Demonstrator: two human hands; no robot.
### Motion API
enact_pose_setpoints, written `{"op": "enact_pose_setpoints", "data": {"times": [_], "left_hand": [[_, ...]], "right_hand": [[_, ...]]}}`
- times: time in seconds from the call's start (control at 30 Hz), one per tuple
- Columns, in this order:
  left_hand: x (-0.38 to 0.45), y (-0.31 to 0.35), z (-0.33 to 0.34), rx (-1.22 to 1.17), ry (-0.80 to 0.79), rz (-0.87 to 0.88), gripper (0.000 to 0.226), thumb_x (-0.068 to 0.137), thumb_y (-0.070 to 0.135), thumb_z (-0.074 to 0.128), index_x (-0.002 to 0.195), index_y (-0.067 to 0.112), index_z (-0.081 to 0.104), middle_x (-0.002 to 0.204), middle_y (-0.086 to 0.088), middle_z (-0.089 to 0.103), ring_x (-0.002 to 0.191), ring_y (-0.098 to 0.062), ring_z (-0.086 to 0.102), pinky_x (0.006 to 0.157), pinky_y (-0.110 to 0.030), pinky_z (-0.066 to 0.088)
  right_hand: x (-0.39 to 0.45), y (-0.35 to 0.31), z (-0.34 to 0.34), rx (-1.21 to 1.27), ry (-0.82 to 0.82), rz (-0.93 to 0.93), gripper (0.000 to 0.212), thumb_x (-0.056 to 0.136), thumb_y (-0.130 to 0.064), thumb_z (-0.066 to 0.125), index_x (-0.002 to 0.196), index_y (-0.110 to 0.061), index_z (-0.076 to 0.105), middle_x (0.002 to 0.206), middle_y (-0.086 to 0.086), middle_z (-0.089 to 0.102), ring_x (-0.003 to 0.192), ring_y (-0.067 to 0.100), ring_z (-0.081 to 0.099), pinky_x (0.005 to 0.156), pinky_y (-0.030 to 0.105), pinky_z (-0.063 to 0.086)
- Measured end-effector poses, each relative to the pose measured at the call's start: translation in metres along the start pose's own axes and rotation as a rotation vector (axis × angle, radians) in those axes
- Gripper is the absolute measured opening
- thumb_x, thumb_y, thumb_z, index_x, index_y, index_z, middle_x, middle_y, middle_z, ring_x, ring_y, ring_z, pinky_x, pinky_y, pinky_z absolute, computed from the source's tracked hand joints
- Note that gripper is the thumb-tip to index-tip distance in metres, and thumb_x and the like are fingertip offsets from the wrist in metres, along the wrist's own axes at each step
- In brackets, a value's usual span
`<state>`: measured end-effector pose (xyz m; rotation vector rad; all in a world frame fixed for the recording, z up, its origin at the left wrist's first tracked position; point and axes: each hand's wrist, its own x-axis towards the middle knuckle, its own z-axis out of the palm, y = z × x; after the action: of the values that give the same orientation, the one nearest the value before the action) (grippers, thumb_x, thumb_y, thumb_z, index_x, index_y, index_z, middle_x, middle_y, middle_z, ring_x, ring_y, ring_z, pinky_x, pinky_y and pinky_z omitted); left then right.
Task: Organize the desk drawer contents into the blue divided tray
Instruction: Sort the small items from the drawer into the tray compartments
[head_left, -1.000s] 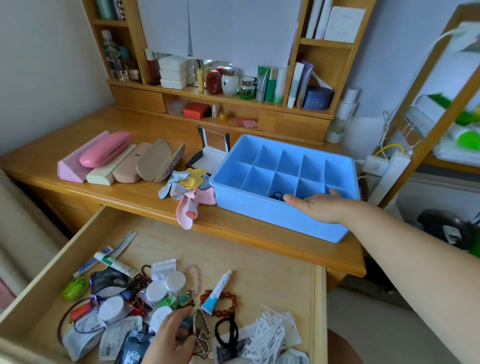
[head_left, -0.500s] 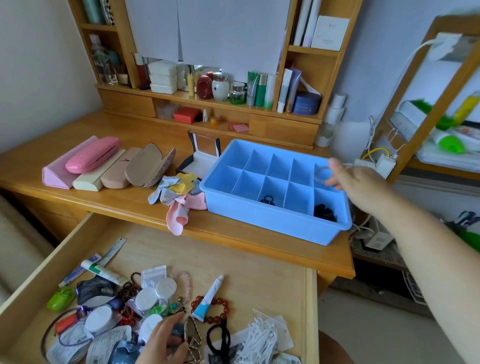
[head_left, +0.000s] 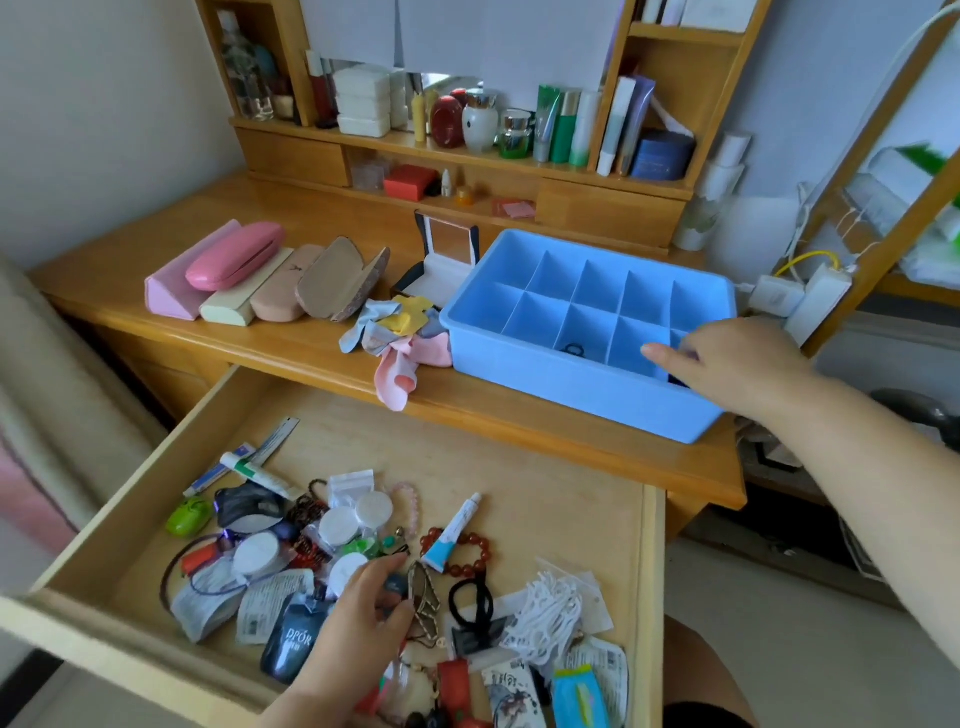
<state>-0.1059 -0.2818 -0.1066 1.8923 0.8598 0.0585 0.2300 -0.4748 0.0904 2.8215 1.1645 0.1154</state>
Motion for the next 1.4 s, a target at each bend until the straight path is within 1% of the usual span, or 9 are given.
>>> {"op": "enact_pose_setpoints", "data": {"times": [0.17,0.27,0.5,0.63,0.73,0.83,0.93,1.13,1.4], "left_hand": [[-0.001,-0.005,-0.001,0.045,0.084,0.014,0.039,0.087,0.007,0.05,0.112,0.037,0.055,0.093,0.01,0.066,0.073,0.0,0.062,0.064,-0.015,0.049],[-0.001,-0.005,-0.001,0.072,0.09,0.033,0.039,0.085,0.002,0.05,0.106,0.033,0.06,0.093,0.011,0.067,0.076,0.004,0.062,0.063,-0.011,0.049],[-0.003,-0.005,0.008,0.266,0.053,0.146,0.026,0.087,0.01,0.053,0.104,0.024,0.066,0.089,0.015,0.062,0.071,0.004,0.058,0.061,-0.006,0.043],[-0.003,-0.007,0.012,0.426,-0.026,0.068,0.04,0.089,0.02,0.049,0.126,0.033,0.054,0.106,0.009,0.064,0.076,-0.004,0.06,0.065,-0.016,0.048],[-0.002,-0.008,0.016,0.544,-0.067,0.089,0.052,0.09,0.021,0.045,0.14,0.033,0.039,0.127,0.004,0.051,0.1,-0.015,0.059,0.083,-0.024,0.049],[-0.001,-0.008,0.024,0.684,-0.053,0.134,0.056,0.091,0.019,0.041,0.146,0.026,0.028,0.129,-0.001,0.04,0.11,-0.021,0.054,0.09,-0.029,0.046],[-0.001,-0.011,0.026,0.78,-0.087,0.167,0.063,0.091,0.015,0.039,0.149,0.023,0.016,0.136,-0.002,0.034,0.116,-0.021,0.05,0.096,-0.03,0.043],[-0.01,0.014,0.012,0.262,-0.032,0.325,0.049,0.088,0.016,0.049,0.134,0.033,0.044,0.13,0.023,0.04,0.109,0.016,0.044,0.09,-0.001,0.035],[-0.027,0.082,-0.002,-0.668,-0.194,0.295,0.034,0.078,-0.009,0.047,0.109,-0.001,0.037,0.116,-0.017,0.066,0.11,-0.027,0.062,0.097,-0.038,0.05]], "right_hand": [[0.01,-0.004,0.019,-0.105,-0.373,0.067,0.102,0.061,-0.083,-0.016,0.064,-0.013,0.058,0.062,0.001,0.058,0.073,0.01,0.055,0.108,0.039,0.021],[0.011,-0.01,0.017,-0.012,-0.401,0.102,0.097,0.063,-0.083,-0.01,0.059,-0.011,0.054,0.063,0.001,0.057,0.075,0.009,0.053,0.113,0.041,0.012],[-0.05,-0.052,0.033,0.188,0.531,-0.222,0.04,0.092,-0.041,0.049,0.073,-0.011,0.069,0.077,0.004,0.065,0.077,0.028,0.059,0.07,0.036,0.045],[-0.103,-0.123,0.089,0.481,-0.011,-0.323,0.03,0.091,-0.038,0.046,0.09,-0.02,0.07,0.089,-0.008,0.064,0.084,0.013,0.059,0.075,0.031,0.048],[-0.122,-0.165,0.142,0.515,-0.39,-0.355,0.031,0.096,-0.035,0.045,0.122,-0.03,0.06,0.142,-0.008,0.046,0.124,0.015,0.046,0.104,0.031,0.033],[-0.129,-0.196,0.171,0.43,-0.504,-0.428,0.036,0.095,-0.037,0.045,0.125,-0.024,0.059,0.158,-0.004,0.016,0.138,0.023,0.024,0.116,0.043,0.012],[-0.127,-0.205,0.175,0.307,-0.485,-0.435,0.038,0.094,-0.035,0.044,0.12,-0.014,0.062,0.144,0.003,0.041,0.132,0.022,0.032,0.112,0.043,0.016],[-0.106,-0.197,0.136,1.067,-0.433,0.022,0.041,0.092,-0.042,0.053,0.133,-0.036,0.047,0.122,-0.021,0.055,0.101,-0.006,0.053,0.083,0.012,0.04],[-0.1,-0.191,0.095,1.707,-0.489,0.446,0.02,0.095,-0.028,0.054,0.105,-0.013,0.063,0.084,0.005,0.069,0.068,0.016,0.065,0.059,0.03,0.054]]}}
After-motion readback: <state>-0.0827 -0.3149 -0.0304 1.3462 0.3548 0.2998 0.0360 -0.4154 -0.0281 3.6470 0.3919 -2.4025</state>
